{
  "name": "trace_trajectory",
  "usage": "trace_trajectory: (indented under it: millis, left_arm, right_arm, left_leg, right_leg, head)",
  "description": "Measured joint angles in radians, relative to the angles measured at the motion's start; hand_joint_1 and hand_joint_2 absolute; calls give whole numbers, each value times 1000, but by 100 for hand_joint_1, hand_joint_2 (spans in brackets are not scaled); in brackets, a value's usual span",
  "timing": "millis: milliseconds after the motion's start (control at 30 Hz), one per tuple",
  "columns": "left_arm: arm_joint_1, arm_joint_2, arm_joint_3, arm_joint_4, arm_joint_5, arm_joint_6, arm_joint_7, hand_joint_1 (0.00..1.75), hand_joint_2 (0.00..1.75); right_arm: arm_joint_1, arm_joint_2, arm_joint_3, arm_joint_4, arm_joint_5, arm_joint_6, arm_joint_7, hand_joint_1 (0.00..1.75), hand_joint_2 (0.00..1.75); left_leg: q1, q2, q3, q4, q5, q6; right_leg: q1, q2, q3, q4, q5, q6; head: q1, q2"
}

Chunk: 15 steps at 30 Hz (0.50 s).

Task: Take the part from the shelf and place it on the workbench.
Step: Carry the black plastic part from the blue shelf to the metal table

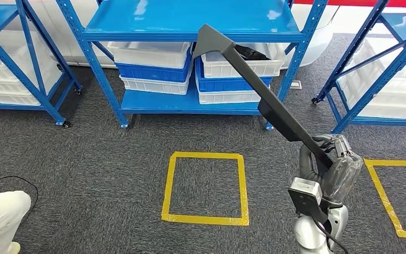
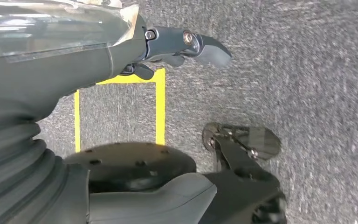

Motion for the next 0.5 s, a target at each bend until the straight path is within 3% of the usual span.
trace_trajectory:
  millis: [67,167,200,233,267,333,400,500]
  left_arm:
    - [-2,0,0,0,-1,0,0,0,175]
    - [-3,0,0,0,-5,1,0,0,175]
    - [-3,0,0,0,-6,1,-1,0,175]
    - [-3,0,0,0,-8,1,-1,0,175]
    - [-3,0,-1,0,-9,1,-2,0,175]
    - [-3,1,-1,0,-11,1,-3,0,175]
    - [-5,1,-1,0,-11,1,-5,0,175]
    - [-4,2,-1,0,-11,2,-9,0,175]
  right_arm:
    - [-3,-6,-5,4,-2,0,-3,175,175]
    - [-6,-11,-11,11,-4,0,-8,175,175]
    - [-6,-13,-13,14,-5,0,-10,175,175]
    - [-7,-13,-15,17,-7,0,-11,175,175]
    - [-8,-14,-16,20,-9,0,-12,175,175]
    - [-15,-14,-19,22,-12,0,-12,175,175]
    - [-23,-15,-20,24,-13,0,-13,175,175]
    - [-26,-16,-20,28,-15,0,-12,175,175]
  left_leg:
    - [3,5,-10,-10,19,17]
    - [4,9,-40,-10,40,26]
    - [4,10,-50,-9,47,25]
    - [4,10,-60,-7,53,23]
    - [5,10,-70,-3,59,20]
    - [5,9,-89,9,66,12]
    - [1,9,-104,20,76,0]
    - [0,5,-115,27,86,-15]
  right_leg:
    - [1,2,-25,47,-38,0]
    - [-2,2,-93,231,-138,-7]
    - [-3,2,-101,271,-150,-2]
    - [-5,2,-91,274,-146,8]
    - [-8,2,-60,236,-127,20]
    - [-13,3,31,93,-87,38]
    - [-9,7,79,7,-72,32]
    - [-8,8,65,5,-63,9]
  head:
    - [3,0]
    - [8,0]
    - [8,0]
    - [8,0]
    - [8,0]
    - [9,0]
    - [8,0]
    - [7,0]
